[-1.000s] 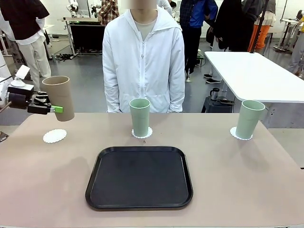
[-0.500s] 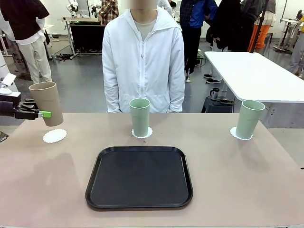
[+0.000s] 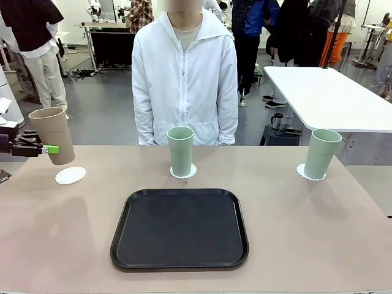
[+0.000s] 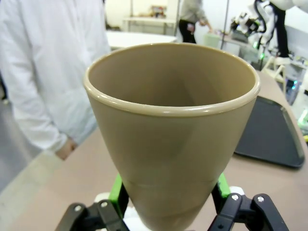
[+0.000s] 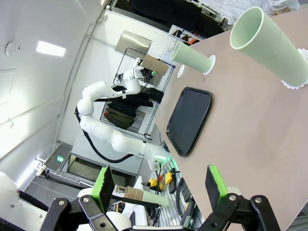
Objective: Place coasters on the table and set cups on them.
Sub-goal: Take one Reusable plastic cup from the Flat Tray and place it on a coaster set by the human.
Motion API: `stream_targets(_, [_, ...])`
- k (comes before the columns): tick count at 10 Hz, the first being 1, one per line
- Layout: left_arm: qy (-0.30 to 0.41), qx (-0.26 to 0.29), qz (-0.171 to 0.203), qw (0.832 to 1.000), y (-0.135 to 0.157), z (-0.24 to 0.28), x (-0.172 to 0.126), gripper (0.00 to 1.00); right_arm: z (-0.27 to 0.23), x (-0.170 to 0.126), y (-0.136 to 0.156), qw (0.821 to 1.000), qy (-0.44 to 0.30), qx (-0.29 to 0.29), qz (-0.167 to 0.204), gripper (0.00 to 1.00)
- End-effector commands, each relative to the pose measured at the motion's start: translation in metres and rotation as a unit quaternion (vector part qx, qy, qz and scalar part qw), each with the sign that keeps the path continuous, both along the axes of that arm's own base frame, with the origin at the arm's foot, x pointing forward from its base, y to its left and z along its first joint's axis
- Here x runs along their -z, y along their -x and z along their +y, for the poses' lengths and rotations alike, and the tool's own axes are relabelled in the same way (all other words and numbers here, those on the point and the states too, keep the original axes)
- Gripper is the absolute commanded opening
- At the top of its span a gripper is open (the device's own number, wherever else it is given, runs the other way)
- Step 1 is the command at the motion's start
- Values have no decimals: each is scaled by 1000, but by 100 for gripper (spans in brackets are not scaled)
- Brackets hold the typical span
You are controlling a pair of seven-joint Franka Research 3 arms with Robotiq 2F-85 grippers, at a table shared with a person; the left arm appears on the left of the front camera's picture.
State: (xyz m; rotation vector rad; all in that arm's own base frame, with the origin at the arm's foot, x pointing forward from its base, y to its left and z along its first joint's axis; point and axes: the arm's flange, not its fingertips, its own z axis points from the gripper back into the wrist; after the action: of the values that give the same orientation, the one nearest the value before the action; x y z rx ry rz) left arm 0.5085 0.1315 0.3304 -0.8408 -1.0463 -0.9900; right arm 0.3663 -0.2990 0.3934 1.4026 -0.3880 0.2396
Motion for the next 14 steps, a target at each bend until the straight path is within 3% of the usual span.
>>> stream_targets(1, [0,-1,2,1000,-1,0,-2,83,1,0,0,1000,1,0,2,100])
stream_targets(4, [0,0,0,1000,0,0,0,83,1,0,0,1000,1,0,2,100])
stream_targets(7, [-14,-2,-19,1000,-33,-13,22,83,1,0,0,1000,1,0,2,100])
stream_targets(9, [-12,-3,-11,1000,-43,-9,33,83,1,0,0,1000,1,0,2,100])
stream_targets(14, [-8,21,-27,999,-29,18,50,83,1,0,0,1000,1,0,2,100])
